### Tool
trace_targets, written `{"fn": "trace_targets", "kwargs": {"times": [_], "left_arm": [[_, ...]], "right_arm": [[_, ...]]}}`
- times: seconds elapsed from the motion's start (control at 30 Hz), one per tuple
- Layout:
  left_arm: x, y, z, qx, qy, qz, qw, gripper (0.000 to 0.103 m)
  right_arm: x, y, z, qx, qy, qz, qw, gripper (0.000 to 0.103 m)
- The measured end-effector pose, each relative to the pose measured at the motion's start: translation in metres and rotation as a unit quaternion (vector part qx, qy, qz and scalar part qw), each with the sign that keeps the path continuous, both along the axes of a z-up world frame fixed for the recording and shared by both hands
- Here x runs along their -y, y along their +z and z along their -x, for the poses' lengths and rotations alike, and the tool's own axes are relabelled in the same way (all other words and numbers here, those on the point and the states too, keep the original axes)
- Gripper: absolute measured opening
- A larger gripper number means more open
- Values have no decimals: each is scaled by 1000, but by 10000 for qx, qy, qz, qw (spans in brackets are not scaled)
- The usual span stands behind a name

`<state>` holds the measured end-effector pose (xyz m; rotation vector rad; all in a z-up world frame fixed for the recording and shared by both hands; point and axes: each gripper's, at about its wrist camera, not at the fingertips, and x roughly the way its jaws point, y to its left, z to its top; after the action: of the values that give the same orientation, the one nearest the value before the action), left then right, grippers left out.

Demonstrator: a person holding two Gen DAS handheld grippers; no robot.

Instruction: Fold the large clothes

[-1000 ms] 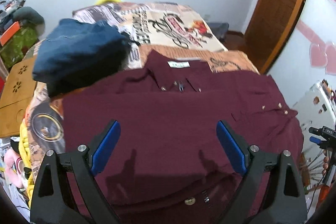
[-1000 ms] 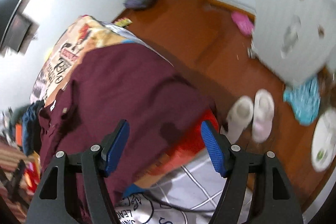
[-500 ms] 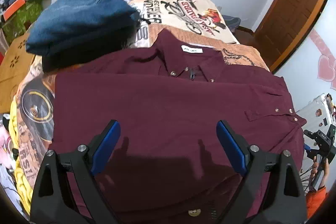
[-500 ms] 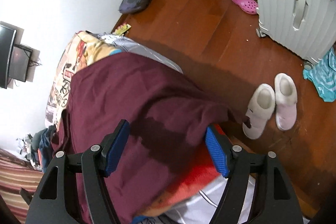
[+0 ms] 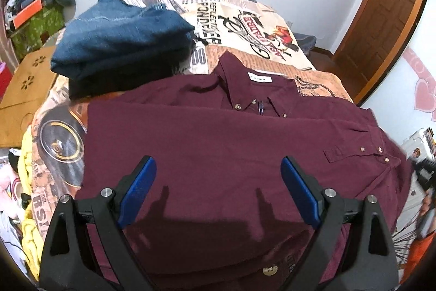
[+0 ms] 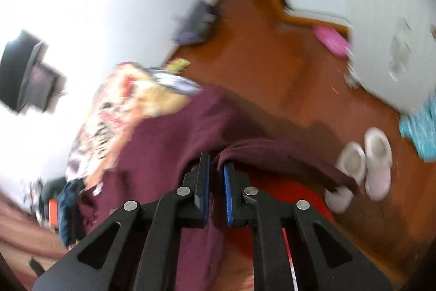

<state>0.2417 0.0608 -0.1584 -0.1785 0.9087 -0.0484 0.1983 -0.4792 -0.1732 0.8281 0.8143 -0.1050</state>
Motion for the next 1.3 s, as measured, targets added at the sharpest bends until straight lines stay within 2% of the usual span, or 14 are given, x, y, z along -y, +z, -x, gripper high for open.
{"fn": "trace_targets", "kwargs": {"times": [0.13,0.23,0.3,0.4,0.53,0.6,0.73,0.8,0.83,0.87,0.93,1.03,1.17,1.3], "left_arm": [[4,3,10,150,-145,-21,9998,93],[7,5,15,204,-263,-59,9994,93],[8,7,18,259,-310,-64,9992,93],[8,6,23,270,-361,-40,9990,93],[10,0,22,139,-360,-94,9992,93],[12,-3,23,97,-382,-88,9992,93],[17,-4,24,75,-435,-159,9989,93],[20,-4,23,68,-449,-165,9988,93],[21,-3,23,78,-452,-160,9988,93],[22,-3,23,94,-448,-153,9988,93],[23,-1,22,130,-442,-132,9989,93],[25,0,21,133,-441,-127,9989,93],[29,-1,17,89,-435,-124,9989,93],[26,-2,15,83,-309,-77,9995,93]], "right_arm": [[-62,69,-16,836,964,368,9911,6],[-122,101,-17,1264,1842,770,9717,6],[-157,104,-12,1377,2394,1057,9553,6],[-193,84,-8,1054,2871,1380,9420,6],[-201,33,-20,174,3201,810,9438,6],[-204,17,-18,-137,3306,733,9408,6],[-188,22,0,-209,3210,795,9435,8],[-176,30,5,-217,3042,806,9489,17],[-169,36,6,-203,2910,830,9529,34],[-161,40,9,-181,2748,872,9574,58],[-142,49,18,-75,2202,1051,9697,76],[-114,52,27,1,1624,937,9823,76],[-72,28,31,-137,895,78,9959,77],[-46,-2,33,-445,406,-359,9975,77]]}}
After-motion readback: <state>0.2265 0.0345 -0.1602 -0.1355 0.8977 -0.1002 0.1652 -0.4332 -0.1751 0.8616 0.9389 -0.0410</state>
